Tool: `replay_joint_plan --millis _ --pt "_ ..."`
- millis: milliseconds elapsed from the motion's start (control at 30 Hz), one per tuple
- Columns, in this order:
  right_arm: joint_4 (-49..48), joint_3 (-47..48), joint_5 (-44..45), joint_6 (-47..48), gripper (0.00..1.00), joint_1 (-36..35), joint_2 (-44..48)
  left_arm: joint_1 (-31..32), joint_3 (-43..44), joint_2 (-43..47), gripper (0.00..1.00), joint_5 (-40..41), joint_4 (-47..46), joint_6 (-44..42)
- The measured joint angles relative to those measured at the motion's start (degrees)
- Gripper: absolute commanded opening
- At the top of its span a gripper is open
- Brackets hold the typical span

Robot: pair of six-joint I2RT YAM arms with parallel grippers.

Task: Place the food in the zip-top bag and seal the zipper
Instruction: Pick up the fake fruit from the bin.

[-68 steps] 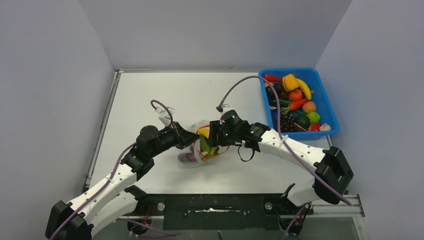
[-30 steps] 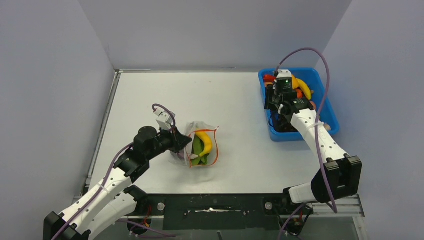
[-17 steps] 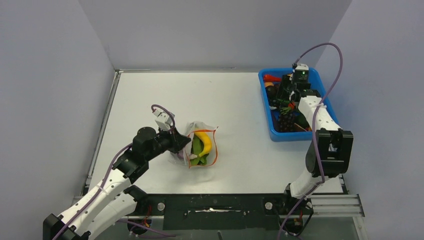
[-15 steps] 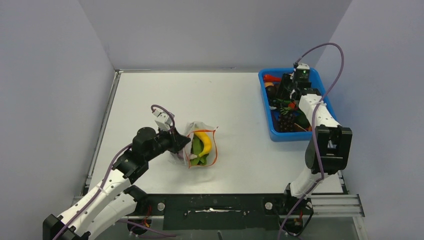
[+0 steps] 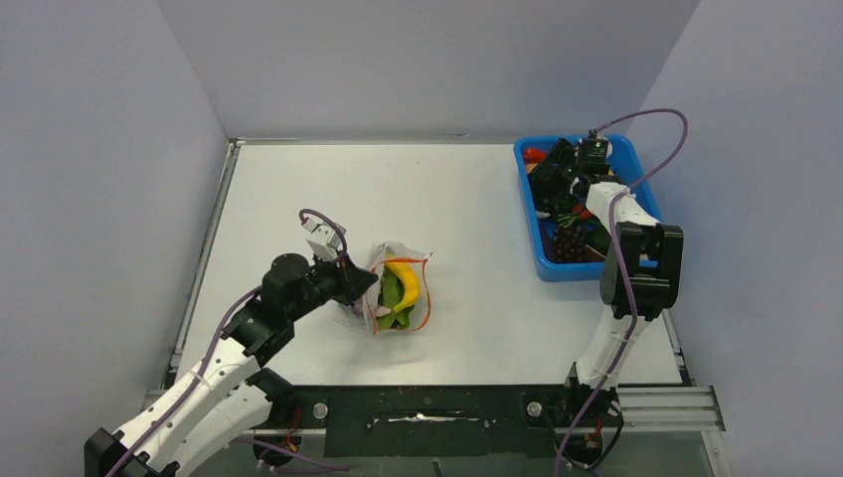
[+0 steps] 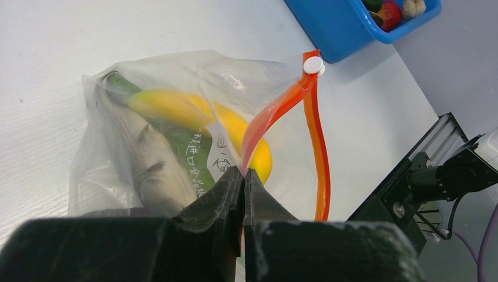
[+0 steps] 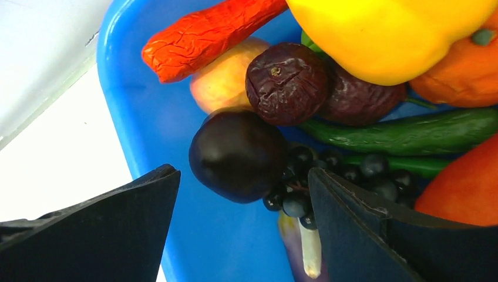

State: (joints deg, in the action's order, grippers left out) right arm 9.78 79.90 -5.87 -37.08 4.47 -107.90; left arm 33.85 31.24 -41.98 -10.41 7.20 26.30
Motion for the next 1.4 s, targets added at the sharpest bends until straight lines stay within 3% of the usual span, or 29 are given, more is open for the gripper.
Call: replay_joint_plan --millis 233,767,1400 --pt "-0.92 0.81 -0.92 -6.34 0.89 0.0 -4.02 0.2 0.0 0.83 0.0 0.28 0.37 -0.04" --pt "-4.94 0.46 -4.11 -8.87 0.59 0.33 -5.81 0.2 0.0 1.05 0.0 0.81 0.44 -0.09" --pt "-7.89 -4.52 -6.75 -7.63 0.53 2.73 -2.51 0.2 0.0 1.03 0.0 0.79 0.44 -0.07"
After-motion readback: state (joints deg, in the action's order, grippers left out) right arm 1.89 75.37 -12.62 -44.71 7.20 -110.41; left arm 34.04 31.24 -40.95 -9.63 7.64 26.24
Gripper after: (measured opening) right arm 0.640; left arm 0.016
